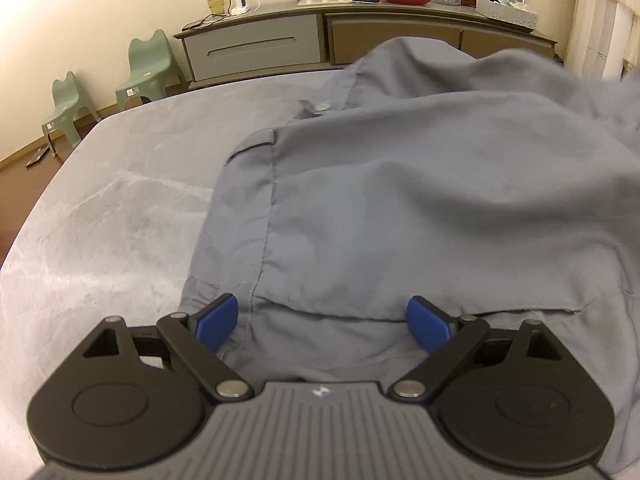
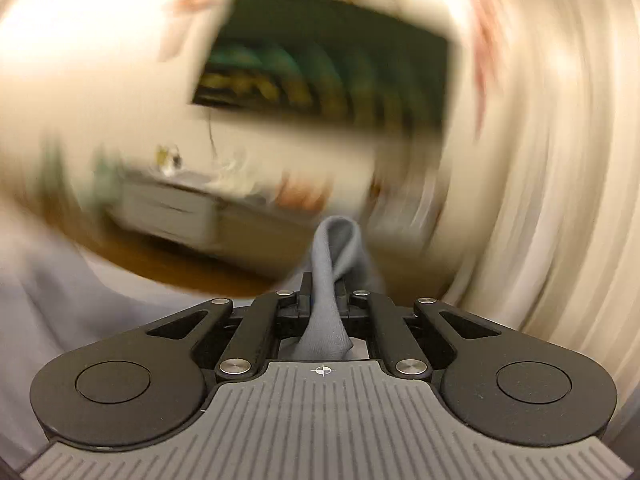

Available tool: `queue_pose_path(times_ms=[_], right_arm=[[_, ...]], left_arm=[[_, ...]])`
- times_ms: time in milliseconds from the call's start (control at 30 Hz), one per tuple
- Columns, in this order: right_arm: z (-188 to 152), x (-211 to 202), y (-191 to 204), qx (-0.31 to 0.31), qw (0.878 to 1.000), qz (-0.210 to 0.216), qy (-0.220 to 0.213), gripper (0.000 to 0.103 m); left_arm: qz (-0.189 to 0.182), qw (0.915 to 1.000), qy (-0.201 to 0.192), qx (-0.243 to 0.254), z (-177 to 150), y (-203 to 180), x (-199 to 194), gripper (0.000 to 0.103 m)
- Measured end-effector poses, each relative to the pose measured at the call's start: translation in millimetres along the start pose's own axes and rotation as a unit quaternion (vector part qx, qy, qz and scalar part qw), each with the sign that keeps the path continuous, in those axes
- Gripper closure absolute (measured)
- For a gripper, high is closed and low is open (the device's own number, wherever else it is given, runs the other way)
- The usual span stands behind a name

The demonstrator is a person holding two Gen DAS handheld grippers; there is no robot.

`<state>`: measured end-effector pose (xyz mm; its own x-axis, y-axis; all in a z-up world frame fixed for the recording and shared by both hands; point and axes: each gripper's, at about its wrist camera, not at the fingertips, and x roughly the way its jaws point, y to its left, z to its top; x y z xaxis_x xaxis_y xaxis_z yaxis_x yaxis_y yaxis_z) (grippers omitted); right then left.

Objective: Fold clothes

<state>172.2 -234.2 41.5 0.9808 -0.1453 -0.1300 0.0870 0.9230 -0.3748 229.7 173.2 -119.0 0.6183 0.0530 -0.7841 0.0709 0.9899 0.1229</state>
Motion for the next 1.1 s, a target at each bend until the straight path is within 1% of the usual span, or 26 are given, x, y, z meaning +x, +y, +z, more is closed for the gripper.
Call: queue_pose_path(times_ms=[33,67,100,133,200,233,267,300,333,367,467,567,633,667,700,733,767,800,833,867,900,933,967,1000,1033,1100], right_arm=[[4.2,-0.3,6.9,-0.036,0.999,-0.021,-0.007,0.092],[-2.5,13.4,5.3,-0.029,0.999,-0.022,0.03,0.09],[-16.8,34.1,2.3,-0.022,0.995,-0.013,0.1,0.059],[-36.4,52.3,-4.3,0.003,0.984,0.001,0.177,0.033],[-72.4,59.0,-24.7,0.096,0.962,0.006,0.254,0.033],[-90.6,57.5,-36.5,0.149,0.948,0.009,0.279,0.03],[-108.5,45.1,-51.0,0.216,0.935,0.017,0.28,0.026],[-125.6,32.5,-64.8,0.282,0.916,0.025,0.284,0.02],[-142.6,24.8,-79.7,0.341,0.891,0.029,0.299,0.021],[-156.3,21.6,-93.9,0.384,0.87,0.027,0.307,0.022],[-180.6,7.0,-134.0,0.502,0.823,0.0,0.267,0.016],[-201.4,28.6,-146.2,0.58,0.771,-0.014,0.26,0.015],[-219.4,46.6,-148.5,0.609,0.75,-0.003,0.258,0.016],[-222.2,59.6,-148.6,0.608,0.752,0.003,0.255,0.018],[-225.1,72.6,-148.8,0.606,0.754,0.009,0.252,0.037],[-227.9,86.5,-149.6,0.602,0.758,0.02,0.25,0.097],[-226.7,98.9,-150.6,0.589,0.768,0.036,0.249,0.099],[-213.5,102.2,-149.3,0.559,0.794,0.033,0.236,0.1],[-189.3,98.7,-148.3,0.51,0.836,0.024,0.201,0.101],[-159.9,89.3,-149.5,0.463,0.873,0.016,0.15,0.101],[-133.1,78.7,-153.3,0.43,0.897,0.008,0.106,0.102],[-112.0,70.3,-157.7,0.404,0.912,-0.003,0.074,0.102],[-109.0,69.2,-163.4,0.403,0.912,-0.022,0.08,0.102],[-118.5,73.4,-169.4,0.413,0.904,-0.041,0.105,0.1],[-132.3,79.9,-174.6,0.426,0.892,-0.058,0.14,0.08],[-175.8,95.6,-179.1,0.462,0.849,-0.075,0.246,0.054]], left_arm=[[0.002,1.0,-0.001,0.004,-0.1,-1.3,-0.4,0.008],[0.003,1.0,-0.002,0.006,-0.5,-1.8,-0.8,0.008],[0.003,1.0,-0.001,0.006,-0.9,-1.9,-1.3,0.009],[0.002,1.0,-0.001,0.006,-1.2,-1.0,-1.9,0.009],[0.001,1.0,0.0,0.004,-1.5,1.4,-3.8,0.009],[0.0,1.0,0.0,0.003,-1.1,1.5,-4.0,0.009],[0.0,1.0,0.0,0.003,-0.4,1.0,-3.7,0.009],[0.0,1.0,0.0,0.003,-0.2,0.1,-3.4,0.009],[0.0,1.0,0.0,0.004,-0.2,-1.1,-3.2,0.009],[0.001,1.0,-0.001,0.006,-0.6,-2.1,-3.4,0.009],[0.006,0.9999,-0.003,0.013,-2.2,-4.7,-4.3,0.009],[0.01,0.9999,0.0,0.012,-2.2,-5.6,-3.1,0.009],[0.014,0.9998,0.001,0.013,-0.5,-7.9,-3.1,0.009],[0.017,0.9997,0.002,0.015,0.5,-9.8,-3.0,0.009],[0.019,0.9997,0.002,0.017,1.3,-11.4,-2.8,0.009],[0.021,0.9996,0.001,0.019,2.3,-12.7,-2.4,0.009],[0.024,0.9995,0.002,0.019,3.1,-13.1,-1.8,0.007],[0.025,0.9995,0.002,0.017,3.4,-12.6,-0.8,0.006],[0.025,0.9996,0.004,0.012,4.2,-11.2,0.6,0.004],[0.024,0.9997,0.006,0.008,5.1,-10.1,1.6,0.004],[0.022,0.9997,0.006,0.006,5.8,-9.4,2.3,0.004],[0.021,0.9998,0.007,0.003,6.5,-8.7,3.0,0.004],[0.018,0.9998,0.007,0.001,6.5,-7.3,3.1,0.005],[0.014,0.9999,0.007,-0.001,5.9,-5.4,2.8,0.005],[0.011,0.9999,0.007,-0.005,5.2,-2.8,1.6,0.006],[0.004,0.9997,-0.003,-0.026,4.6,6.8,-7.5,0.007]])
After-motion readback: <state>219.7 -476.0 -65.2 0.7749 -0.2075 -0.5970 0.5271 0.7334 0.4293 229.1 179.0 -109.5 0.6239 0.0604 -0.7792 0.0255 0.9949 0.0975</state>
